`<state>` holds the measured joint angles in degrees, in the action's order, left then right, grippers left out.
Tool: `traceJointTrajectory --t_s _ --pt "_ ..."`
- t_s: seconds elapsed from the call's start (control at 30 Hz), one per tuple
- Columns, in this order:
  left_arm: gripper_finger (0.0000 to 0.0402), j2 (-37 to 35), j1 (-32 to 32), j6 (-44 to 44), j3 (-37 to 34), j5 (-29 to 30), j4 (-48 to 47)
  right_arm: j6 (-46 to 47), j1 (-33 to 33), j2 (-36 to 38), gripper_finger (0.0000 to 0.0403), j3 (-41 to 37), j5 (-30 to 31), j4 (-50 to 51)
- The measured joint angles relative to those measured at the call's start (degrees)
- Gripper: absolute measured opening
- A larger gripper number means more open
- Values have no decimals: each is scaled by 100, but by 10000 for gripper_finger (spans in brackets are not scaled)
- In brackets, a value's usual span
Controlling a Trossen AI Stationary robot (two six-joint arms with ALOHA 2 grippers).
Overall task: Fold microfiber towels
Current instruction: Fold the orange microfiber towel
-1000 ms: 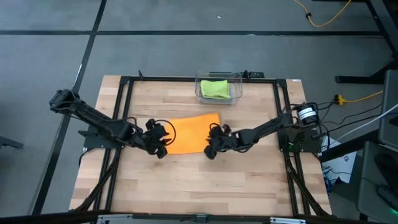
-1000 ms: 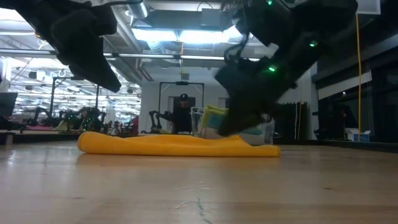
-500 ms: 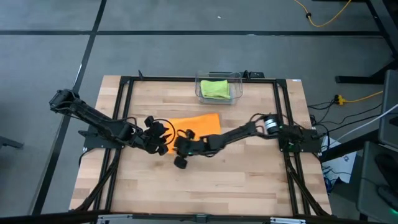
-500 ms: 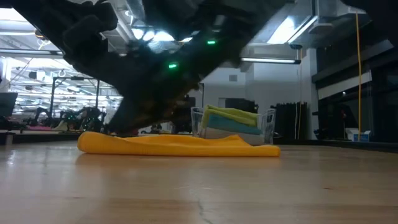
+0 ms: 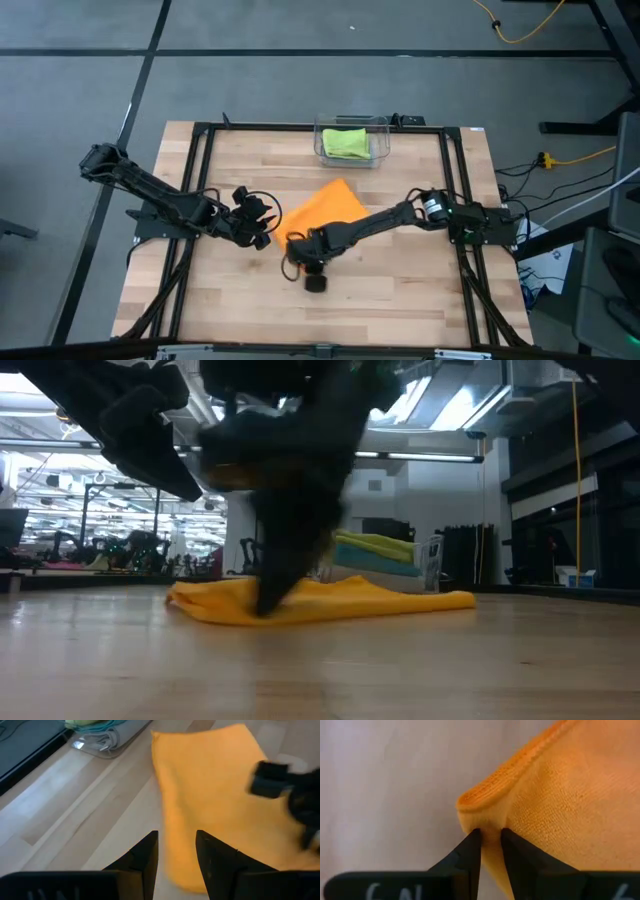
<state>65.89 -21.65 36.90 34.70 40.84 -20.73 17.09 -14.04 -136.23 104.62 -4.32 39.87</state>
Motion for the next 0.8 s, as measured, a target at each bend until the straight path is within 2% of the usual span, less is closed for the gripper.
traceJointTrajectory --t_s 0.07,0.17,0.33,0.53,0.67,0.8 --pt "124 0 0 -2 0 0 -15 -100 -145 55 84 2 -516 629" --pt "124 0 0 -2 0 -2 -24 83 -428 96 84 -2 -909 1368" --pt "124 0 0 -2 0 -2 -30 562 -929 324 84 -74 -805 3093" --pt "124 0 0 0 2 -2 39 1789 -1498 1063 84 -74 842 4591" --pt "124 0 0 4 2 -2 112 2759 -1806 1514 84 -88 1870 4698" --pt "124 0 0 38 2 -138 217 3214 -2113 2015 84 -188 2990 4691"
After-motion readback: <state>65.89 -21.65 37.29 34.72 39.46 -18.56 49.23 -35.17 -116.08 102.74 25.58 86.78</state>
